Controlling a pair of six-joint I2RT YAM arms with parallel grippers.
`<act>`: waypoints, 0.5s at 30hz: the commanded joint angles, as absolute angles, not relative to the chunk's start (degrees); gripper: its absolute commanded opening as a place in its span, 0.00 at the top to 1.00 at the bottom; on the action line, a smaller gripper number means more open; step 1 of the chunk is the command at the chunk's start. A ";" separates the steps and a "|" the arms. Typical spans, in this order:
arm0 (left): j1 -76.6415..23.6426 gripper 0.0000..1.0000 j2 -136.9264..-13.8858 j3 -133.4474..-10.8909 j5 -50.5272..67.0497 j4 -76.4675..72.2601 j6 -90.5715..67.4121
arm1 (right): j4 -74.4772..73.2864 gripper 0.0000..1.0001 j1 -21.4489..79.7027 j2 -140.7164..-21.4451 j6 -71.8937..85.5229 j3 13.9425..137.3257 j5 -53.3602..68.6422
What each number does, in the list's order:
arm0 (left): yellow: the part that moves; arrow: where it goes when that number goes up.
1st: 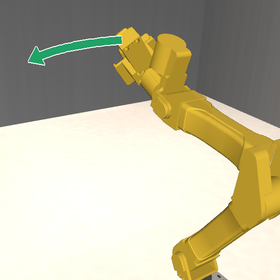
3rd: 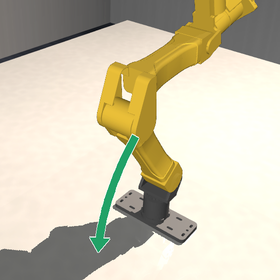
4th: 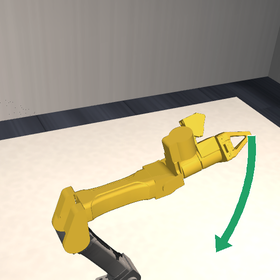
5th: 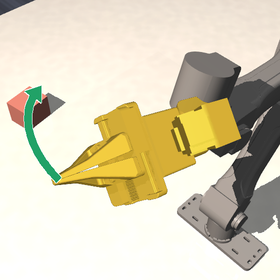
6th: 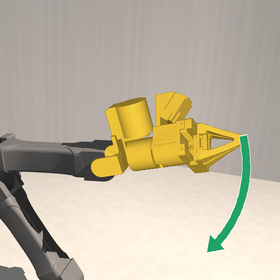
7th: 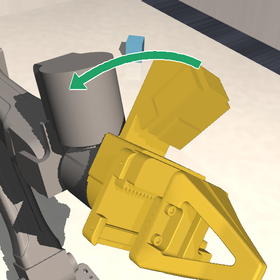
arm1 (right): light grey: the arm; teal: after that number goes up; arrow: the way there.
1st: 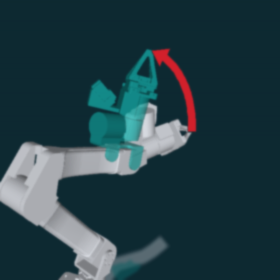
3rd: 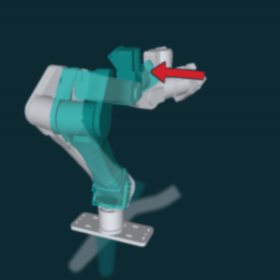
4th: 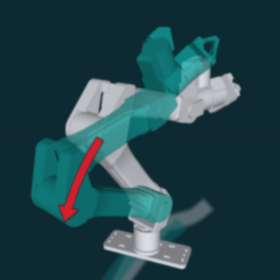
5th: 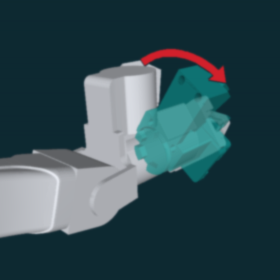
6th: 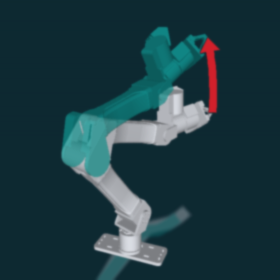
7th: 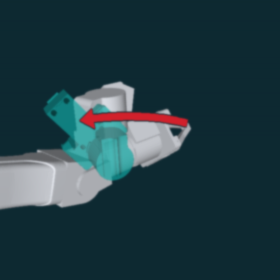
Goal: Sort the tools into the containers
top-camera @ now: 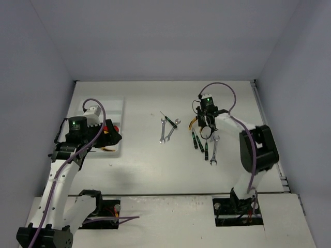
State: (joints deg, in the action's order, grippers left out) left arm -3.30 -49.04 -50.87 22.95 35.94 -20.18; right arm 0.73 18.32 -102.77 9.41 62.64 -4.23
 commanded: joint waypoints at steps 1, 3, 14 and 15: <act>-8.13 0.26 -50.81 -55.36 27.78 32.15 -22.87 | 4.76 1.00 22.48 -85.63 3.54 61.49 -2.86; -12.25 0.26 -52.14 -57.06 27.26 31.07 -24.59 | 5.38 1.00 24.62 -80.55 2.33 59.32 -0.80; -28.53 0.26 -58.45 -61.83 21.38 17.76 -38.25 | 6.29 1.00 31.47 -61.38 0.53 51.79 13.19; -29.81 0.26 -59.35 -62.23 20.83 16.79 -39.27 | 6.33 1.00 31.95 -60.75 0.53 51.57 14.56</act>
